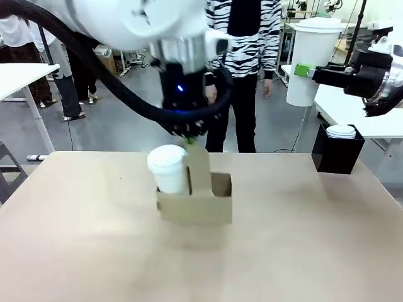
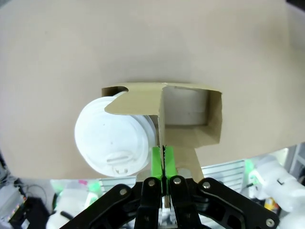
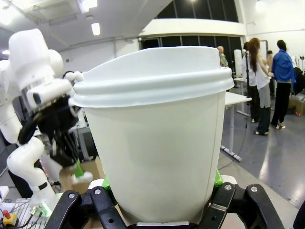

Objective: Pour a drink into a cup and package it in a carrier.
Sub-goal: Position the Cup Carrier in the center of the table, then insert the held 600 ml Paper Cup into the Cup Carrier.

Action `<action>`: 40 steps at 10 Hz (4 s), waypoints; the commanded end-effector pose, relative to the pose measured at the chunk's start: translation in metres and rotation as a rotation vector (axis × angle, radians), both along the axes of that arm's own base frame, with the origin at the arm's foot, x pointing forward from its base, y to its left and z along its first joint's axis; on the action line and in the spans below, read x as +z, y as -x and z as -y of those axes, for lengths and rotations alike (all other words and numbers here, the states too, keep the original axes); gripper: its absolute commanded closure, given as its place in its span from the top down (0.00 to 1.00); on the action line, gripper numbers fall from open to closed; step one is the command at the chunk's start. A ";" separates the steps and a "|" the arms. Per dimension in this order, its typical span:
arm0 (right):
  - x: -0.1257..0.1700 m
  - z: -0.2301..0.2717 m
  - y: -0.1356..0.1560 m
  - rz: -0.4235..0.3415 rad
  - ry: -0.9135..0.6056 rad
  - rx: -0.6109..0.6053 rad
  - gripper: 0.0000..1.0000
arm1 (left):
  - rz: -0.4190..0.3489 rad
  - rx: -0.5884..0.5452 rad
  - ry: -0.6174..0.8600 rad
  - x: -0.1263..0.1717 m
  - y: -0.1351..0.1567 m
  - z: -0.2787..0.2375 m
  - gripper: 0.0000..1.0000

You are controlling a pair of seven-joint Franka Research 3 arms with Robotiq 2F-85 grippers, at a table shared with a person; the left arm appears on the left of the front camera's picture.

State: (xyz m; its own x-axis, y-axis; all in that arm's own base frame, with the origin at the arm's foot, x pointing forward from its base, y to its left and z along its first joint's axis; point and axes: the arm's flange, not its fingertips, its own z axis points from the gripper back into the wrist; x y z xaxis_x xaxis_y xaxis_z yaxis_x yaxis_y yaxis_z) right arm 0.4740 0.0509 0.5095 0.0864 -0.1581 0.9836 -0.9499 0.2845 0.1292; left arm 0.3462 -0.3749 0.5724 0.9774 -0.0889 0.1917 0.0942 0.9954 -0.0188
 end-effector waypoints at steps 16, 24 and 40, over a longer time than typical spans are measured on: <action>0.005 -0.003 -0.003 0.017 0.008 -0.007 0.80 | -0.029 0.037 -0.094 -0.076 0.001 0.051 0.61; -0.060 -0.104 -0.015 -0.101 0.088 0.514 0.80 | 0.016 -0.275 0.160 0.009 0.014 -0.079 1.00; -0.175 -0.179 0.030 -0.004 -0.055 0.674 0.80 | 0.351 -1.087 0.414 -0.068 -0.014 -0.268 1.00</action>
